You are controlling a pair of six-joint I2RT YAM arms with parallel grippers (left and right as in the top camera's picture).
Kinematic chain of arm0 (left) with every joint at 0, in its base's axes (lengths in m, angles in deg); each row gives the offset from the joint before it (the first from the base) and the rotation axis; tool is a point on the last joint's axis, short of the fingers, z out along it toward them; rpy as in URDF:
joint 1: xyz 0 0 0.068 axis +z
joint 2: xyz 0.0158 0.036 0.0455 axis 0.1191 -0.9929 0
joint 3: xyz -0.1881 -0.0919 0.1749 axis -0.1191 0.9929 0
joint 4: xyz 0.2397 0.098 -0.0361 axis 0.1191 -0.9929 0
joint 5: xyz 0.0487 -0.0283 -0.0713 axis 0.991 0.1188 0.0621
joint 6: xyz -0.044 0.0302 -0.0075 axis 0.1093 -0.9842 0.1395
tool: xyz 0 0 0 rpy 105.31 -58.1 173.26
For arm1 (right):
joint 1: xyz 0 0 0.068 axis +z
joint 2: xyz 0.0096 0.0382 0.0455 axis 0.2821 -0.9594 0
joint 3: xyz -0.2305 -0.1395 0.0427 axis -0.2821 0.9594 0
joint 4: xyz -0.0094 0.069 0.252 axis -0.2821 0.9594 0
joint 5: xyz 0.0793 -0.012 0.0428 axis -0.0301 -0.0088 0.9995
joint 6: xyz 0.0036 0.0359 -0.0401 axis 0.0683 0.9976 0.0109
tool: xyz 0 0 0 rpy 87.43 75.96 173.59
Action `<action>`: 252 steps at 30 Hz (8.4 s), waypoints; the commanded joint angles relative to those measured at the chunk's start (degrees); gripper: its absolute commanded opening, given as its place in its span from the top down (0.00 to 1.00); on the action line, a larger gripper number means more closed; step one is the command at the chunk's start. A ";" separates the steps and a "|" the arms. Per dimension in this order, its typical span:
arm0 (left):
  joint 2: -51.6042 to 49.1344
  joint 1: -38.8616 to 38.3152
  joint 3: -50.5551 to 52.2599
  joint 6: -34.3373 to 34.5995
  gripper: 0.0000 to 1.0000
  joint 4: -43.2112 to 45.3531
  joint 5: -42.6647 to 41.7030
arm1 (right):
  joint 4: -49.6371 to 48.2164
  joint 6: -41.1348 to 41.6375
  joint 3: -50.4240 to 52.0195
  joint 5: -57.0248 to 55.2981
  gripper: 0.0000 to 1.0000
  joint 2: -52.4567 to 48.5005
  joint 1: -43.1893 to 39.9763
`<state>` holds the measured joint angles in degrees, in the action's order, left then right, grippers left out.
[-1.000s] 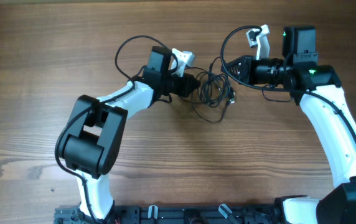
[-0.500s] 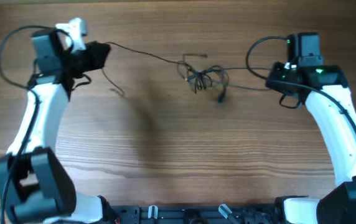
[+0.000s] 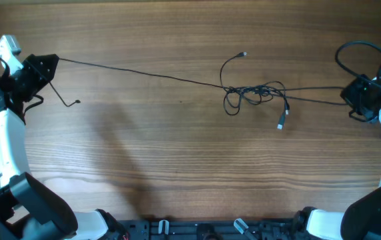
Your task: Untangle cables
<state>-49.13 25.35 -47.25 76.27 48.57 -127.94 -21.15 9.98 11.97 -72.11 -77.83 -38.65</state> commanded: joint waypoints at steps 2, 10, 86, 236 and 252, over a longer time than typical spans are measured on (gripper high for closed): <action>1.51 -3.41 -0.70 0.09 0.96 -1.09 0.98 | -1.36 -3.21 -1.07 5.90 0.96 -3.52 1.68; 1.49 -20.06 -0.70 0.09 0.96 -1.75 1.05 | -9.55 -14.38 -1.07 22.77 0.96 -4.61 22.03; -7.65 -46.60 -0.70 -7.30 0.15 1.09 -11.91 | -15.52 -11.47 -7.17 11.37 0.96 -3.52 39.26; 4.26 -25.94 -0.70 -7.41 0.96 -4.76 -4.94 | 4.66 -11.67 -23.61 7.37 0.42 -19.89 33.33; 4.26 -31.50 -0.70 -8.94 0.95 -5.68 -0.83 | -0.37 36.00 -5.25 -0.87 0.37 -20.13 45.03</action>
<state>-45.51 -6.00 -47.36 70.08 43.07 -129.08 -20.17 38.72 5.17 -71.06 -98.68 4.33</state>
